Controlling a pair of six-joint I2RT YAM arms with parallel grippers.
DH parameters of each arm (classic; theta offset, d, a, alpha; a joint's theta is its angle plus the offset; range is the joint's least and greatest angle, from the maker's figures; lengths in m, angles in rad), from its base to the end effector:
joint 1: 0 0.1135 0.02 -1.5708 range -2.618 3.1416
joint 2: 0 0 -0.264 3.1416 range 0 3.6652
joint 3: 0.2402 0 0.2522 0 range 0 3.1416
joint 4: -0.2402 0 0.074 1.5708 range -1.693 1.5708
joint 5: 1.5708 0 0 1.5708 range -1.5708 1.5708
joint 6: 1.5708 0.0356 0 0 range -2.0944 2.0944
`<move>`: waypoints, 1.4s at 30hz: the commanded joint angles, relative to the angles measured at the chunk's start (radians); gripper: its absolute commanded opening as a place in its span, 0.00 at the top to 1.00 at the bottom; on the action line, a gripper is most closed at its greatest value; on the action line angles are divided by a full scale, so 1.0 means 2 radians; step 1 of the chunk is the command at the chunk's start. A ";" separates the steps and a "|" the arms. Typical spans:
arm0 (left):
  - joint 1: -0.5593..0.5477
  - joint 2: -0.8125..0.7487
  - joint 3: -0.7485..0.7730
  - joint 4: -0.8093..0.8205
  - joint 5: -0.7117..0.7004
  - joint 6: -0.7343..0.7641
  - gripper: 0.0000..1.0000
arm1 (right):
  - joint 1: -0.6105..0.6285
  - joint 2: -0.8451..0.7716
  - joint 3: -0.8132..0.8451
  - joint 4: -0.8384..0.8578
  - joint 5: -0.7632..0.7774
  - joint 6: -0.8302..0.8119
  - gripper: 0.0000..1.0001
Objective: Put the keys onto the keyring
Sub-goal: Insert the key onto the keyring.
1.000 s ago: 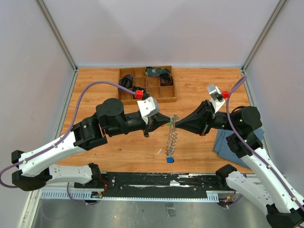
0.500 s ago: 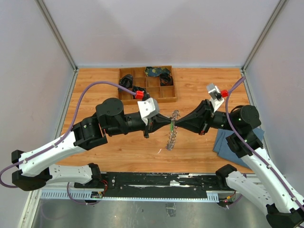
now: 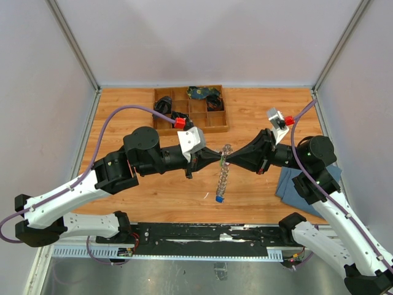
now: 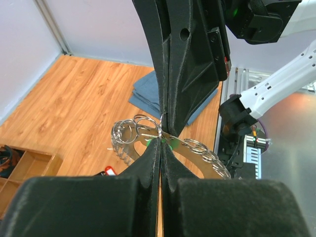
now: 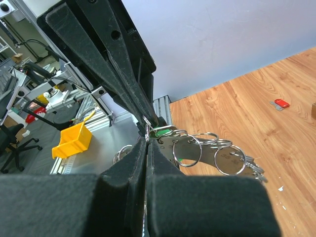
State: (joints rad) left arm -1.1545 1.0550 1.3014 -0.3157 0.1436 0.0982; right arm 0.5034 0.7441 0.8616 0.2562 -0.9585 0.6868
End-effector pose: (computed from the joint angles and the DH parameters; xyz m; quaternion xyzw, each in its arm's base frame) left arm 0.0850 -0.2048 0.4535 0.4672 0.5622 -0.3882 0.5613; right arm 0.1173 0.0979 0.4151 -0.3336 0.5327 0.6261 0.4614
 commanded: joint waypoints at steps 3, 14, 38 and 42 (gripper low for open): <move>-0.004 -0.008 0.007 0.016 0.018 0.005 0.99 | -0.006 -0.007 0.020 0.031 0.029 0.017 0.99; -0.003 0.000 0.008 0.010 0.026 0.008 1.00 | -0.005 -0.011 0.016 0.039 0.052 0.024 0.99; -0.003 0.008 0.008 0.016 0.036 0.006 1.00 | -0.006 -0.003 -0.008 0.122 0.070 0.062 0.99; -0.003 0.005 0.007 0.021 0.034 0.005 1.00 | -0.005 -0.007 -0.012 0.122 0.072 0.059 0.99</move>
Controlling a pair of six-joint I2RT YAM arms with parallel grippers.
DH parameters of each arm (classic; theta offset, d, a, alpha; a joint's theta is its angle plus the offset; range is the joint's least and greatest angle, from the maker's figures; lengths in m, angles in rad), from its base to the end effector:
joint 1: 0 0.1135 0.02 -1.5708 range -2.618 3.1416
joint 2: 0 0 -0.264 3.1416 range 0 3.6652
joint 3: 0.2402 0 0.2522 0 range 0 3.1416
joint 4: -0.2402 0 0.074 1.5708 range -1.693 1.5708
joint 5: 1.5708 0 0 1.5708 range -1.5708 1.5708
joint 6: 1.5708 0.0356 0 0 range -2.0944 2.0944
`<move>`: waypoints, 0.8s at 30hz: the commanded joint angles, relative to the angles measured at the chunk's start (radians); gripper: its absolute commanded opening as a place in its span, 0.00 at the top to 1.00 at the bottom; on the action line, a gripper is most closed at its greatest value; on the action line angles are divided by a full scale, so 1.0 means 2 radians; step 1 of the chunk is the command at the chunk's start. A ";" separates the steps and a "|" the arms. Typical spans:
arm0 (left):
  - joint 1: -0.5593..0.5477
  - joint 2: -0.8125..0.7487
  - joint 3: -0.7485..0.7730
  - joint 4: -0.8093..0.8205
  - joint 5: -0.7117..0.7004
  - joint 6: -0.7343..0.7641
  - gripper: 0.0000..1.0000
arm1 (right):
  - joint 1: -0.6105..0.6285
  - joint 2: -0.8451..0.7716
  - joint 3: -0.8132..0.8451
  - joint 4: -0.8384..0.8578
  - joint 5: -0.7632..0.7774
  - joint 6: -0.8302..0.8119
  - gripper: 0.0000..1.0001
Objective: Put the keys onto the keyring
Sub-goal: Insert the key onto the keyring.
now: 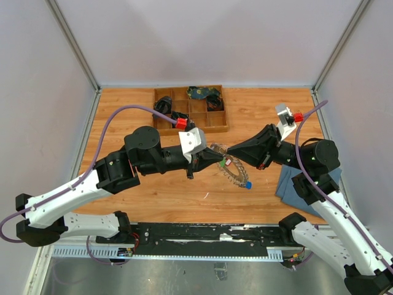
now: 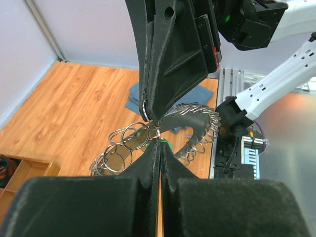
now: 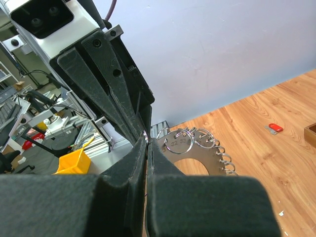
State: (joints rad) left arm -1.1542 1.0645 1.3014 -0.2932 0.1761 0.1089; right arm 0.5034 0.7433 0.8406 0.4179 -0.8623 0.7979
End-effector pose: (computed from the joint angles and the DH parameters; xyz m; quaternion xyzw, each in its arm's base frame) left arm 0.0853 -0.2082 0.4541 0.4762 0.5486 -0.3969 0.5610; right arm 0.1167 0.0952 0.4235 -0.2900 0.5056 0.6429 0.4970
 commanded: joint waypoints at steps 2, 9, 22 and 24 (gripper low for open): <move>-0.004 0.001 0.007 0.012 0.015 -0.002 1.00 | -0.005 -0.008 -0.003 0.046 0.026 0.004 0.99; -0.004 -0.006 0.001 0.022 -0.003 -0.008 0.93 | -0.006 -0.012 -0.015 0.094 0.038 0.030 0.99; -0.004 -0.035 -0.019 0.061 -0.012 -0.026 0.63 | -0.005 -0.025 -0.033 0.126 0.056 0.032 0.99; -0.004 -0.042 -0.028 0.083 -0.023 -0.037 0.60 | -0.006 -0.025 -0.034 0.129 0.054 0.029 0.99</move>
State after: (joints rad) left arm -1.1545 1.0161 1.2755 -0.2260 0.1608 0.0719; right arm 0.5034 0.7094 0.7757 0.5808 -0.7769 0.8444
